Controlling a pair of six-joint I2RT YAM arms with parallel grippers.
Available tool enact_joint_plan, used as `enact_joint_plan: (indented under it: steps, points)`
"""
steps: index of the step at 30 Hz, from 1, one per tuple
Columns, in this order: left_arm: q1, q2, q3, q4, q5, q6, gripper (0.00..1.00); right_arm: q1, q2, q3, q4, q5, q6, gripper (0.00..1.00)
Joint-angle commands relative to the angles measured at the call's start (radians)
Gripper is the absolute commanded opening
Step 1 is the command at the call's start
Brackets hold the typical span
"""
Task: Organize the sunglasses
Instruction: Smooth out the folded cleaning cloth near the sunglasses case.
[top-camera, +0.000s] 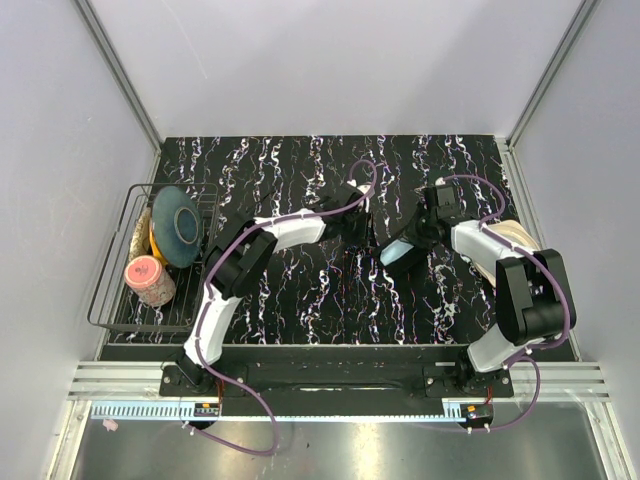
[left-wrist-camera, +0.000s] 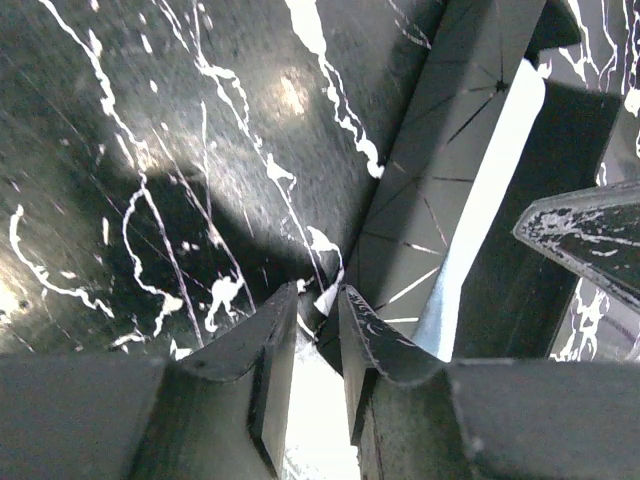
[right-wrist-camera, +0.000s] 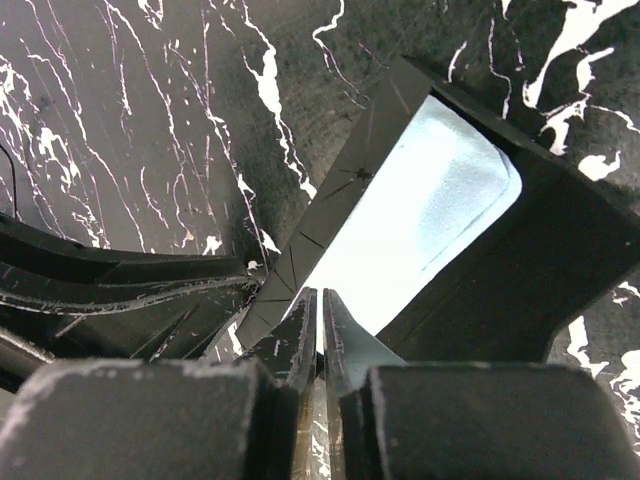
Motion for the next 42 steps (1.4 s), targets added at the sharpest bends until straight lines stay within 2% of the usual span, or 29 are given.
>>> enact_joint_plan:
  steps: [1, 8, 14, 18, 32, 42]
  points:
    - [-0.011, -0.045, -0.069, -0.019, 0.018, 0.018, 0.28, 0.004, -0.076, -0.035, -0.021, -0.001, 0.004, 0.10]
    - [-0.019, -0.053, -0.109, -0.003, 0.025, 0.015, 0.26, 0.002, -0.106, -0.089, -0.013, -0.103, -0.002, 0.05]
    - [-0.019, -0.052, -0.110, 0.002, 0.033, 0.008, 0.25, 0.004, -0.060, -0.126, 0.072, -0.199, -0.002, 0.00]
    - [-0.019, -0.049, -0.109, 0.004, 0.035, 0.005, 0.25, 0.004, -0.033, -0.178, 0.221, -0.256, 0.031, 0.00]
    - [-0.021, -0.033, -0.101, 0.007, 0.050, -0.006, 0.25, 0.005, 0.059, -0.230, 0.416, -0.232, 0.116, 0.00]
    - [-0.021, -0.029, -0.104, 0.011, 0.055, -0.009, 0.25, 0.004, 0.111, -0.207, 0.390, -0.233, 0.096, 0.00]
